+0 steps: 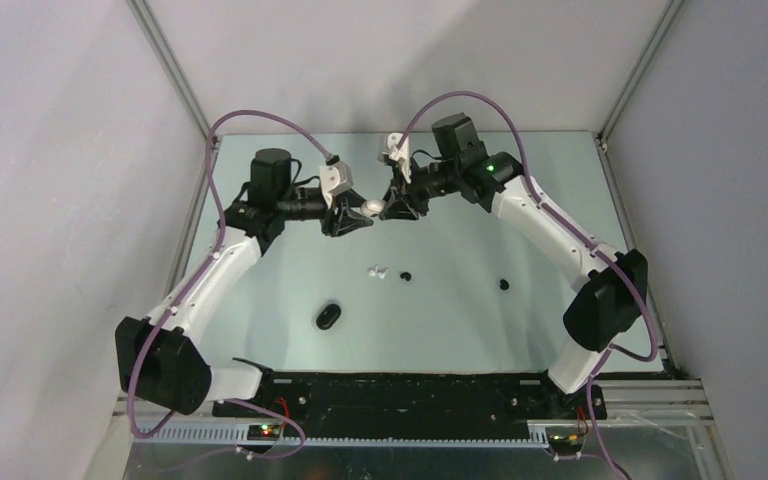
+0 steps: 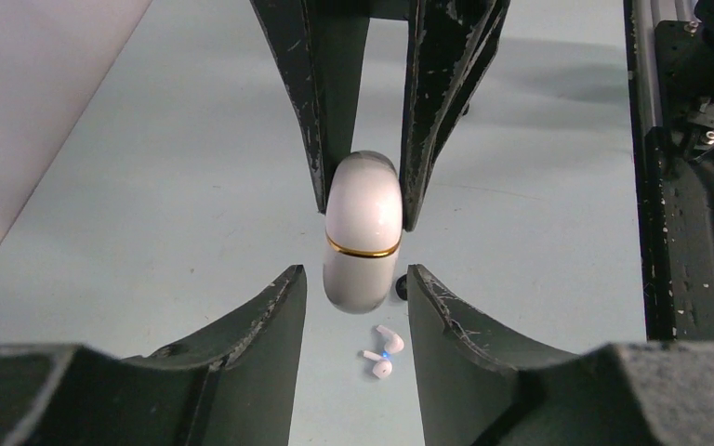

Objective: Insert the wireless bluetooth earbuds into the charging case
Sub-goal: Pick up the charging case at the center of the board, then open the charging case, then pick up the earbud from the center of the board.

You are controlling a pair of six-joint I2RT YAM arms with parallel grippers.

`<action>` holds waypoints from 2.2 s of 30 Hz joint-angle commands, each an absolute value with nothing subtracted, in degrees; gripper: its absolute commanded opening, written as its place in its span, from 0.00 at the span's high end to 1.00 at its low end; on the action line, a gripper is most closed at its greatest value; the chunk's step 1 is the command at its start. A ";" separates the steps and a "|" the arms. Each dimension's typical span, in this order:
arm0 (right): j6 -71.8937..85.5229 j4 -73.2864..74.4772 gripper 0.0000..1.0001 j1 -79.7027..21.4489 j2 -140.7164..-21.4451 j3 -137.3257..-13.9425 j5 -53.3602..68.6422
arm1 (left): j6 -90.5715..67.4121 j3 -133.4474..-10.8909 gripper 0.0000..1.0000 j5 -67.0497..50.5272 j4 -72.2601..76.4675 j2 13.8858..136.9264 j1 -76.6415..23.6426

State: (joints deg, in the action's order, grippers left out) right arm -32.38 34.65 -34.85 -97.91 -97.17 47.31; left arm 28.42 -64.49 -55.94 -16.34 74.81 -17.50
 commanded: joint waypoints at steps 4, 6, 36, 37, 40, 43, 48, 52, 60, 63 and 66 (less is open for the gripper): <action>-29.79 31.12 0.78 -35.67 -95.84 -96.85 45.99 | 26.77 -66.87 0.52 -57.69 -14.62 74.94 -17.23; -29.52 30.89 0.78 -35.68 -95.92 -96.83 45.89 | 26.44 -67.07 0.55 -57.98 -14.65 75.27 -17.18; -19.52 25.26 0.46 -30.60 -98.58 -101.40 38.74 | 25.34 -69.06 1.00 -63.55 -14.66 79.70 -15.95; -19.27 25.04 0.46 -30.52 -98.60 -101.55 38.73 | 25.25 -69.12 1.00 -63.59 -14.61 79.78 -15.88; -19.07 25.15 0.46 -30.54 -98.56 -101.65 39.14 | 24.78 -69.34 1.00 -63.55 -14.65 80.09 -15.70; -18.75 25.52 0.46 -30.48 -97.79 -101.75 39.76 | 23.71 -69.85 1.00 -63.74 -14.63 80.71 -15.21; -17.22 25.94 0.45 -29.00 -95.00 -100.82 41.26 | 22.16 -70.50 1.00 -63.89 -14.63 81.56 -14.63; -18.86 27.12 0.43 -28.00 -93.08 -98.12 41.16 | 21.15 -70.74 1.00 -63.80 -14.67 81.75 -14.08; -29.89 32.33 0.46 -24.45 -90.26 -87.33 46.14 | 11.46 -70.60 1.00 -60.20 -14.13 80.34 -11.37; -41.33 38.98 0.52 -24.58 -90.26 -85.41 47.44 | 0.03 -66.94 1.00 -55.31 -8.07 77.32 -10.31; -45.65 38.11 0.55 -26.88 -90.76 -81.80 42.71 | -14.46 -59.38 1.00 -48.03 7.92 73.18 -8.84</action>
State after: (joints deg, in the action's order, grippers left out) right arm -34.15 35.07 -24.38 -91.85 -84.73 44.31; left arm 5.65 -65.69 -56.84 -10.02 80.03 -10.63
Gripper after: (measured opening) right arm 0.471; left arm 0.298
